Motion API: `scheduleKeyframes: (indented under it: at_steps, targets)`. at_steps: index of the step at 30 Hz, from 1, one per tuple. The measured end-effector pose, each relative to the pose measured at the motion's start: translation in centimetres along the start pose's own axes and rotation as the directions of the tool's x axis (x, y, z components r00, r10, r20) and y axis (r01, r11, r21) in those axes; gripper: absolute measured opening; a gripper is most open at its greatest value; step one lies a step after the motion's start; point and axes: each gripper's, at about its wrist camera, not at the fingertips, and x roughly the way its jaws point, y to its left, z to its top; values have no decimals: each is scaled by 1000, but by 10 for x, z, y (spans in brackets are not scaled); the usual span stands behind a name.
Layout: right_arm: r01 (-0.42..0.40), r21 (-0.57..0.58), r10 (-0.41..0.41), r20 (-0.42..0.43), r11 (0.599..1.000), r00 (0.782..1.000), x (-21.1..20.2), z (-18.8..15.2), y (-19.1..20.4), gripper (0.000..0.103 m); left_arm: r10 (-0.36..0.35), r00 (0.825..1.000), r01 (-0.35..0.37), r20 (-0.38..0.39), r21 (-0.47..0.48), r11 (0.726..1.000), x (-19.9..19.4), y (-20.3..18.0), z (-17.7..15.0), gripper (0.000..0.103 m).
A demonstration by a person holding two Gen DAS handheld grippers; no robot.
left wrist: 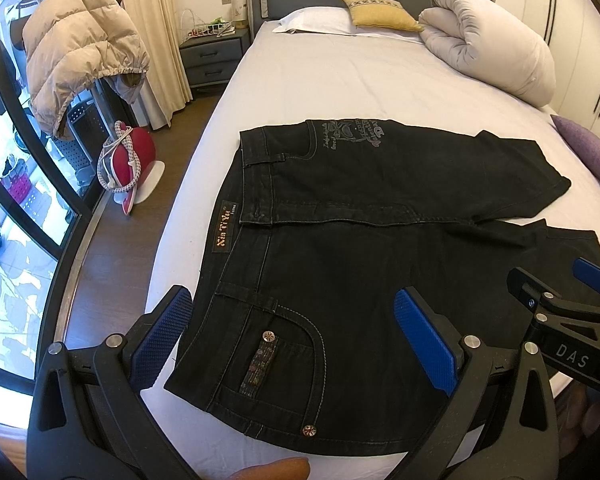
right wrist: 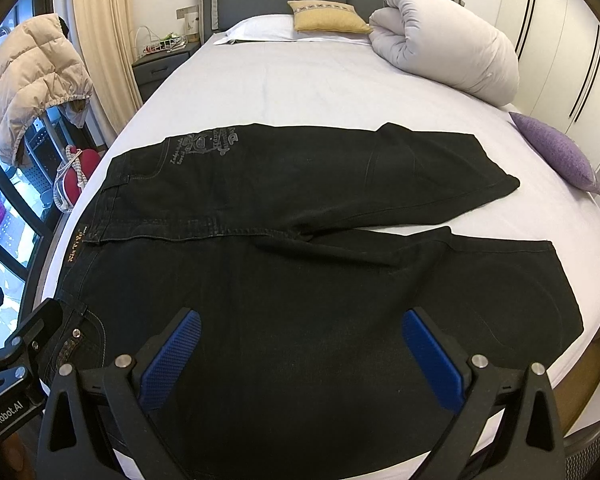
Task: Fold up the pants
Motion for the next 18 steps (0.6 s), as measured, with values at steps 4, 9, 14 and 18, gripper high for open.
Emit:
scheduleKeyframes:
  at_steps: [4, 9, 14, 18]
  targets:
    - [-3, 0, 3, -3, 1000, 1000, 0, 0, -1, 103, 2, 1000, -2, 1, 1, 1000, 0, 0, 0, 103]
    - [-3, 1, 3, -5, 1000, 1000, 0, 0, -1, 103, 2, 1000, -2, -2, 0, 1000, 1, 2, -3, 103]
    - [-3, 1, 3, -5, 1000, 1000, 0, 0, -1, 103, 11, 1000, -11, -5, 3, 1000, 2, 1, -2, 103]
    - [-2, -1, 2, -8, 1000, 1000, 1, -2, 0, 103, 30, 1000, -30, 1, 13, 999, 2, -2, -1, 103]
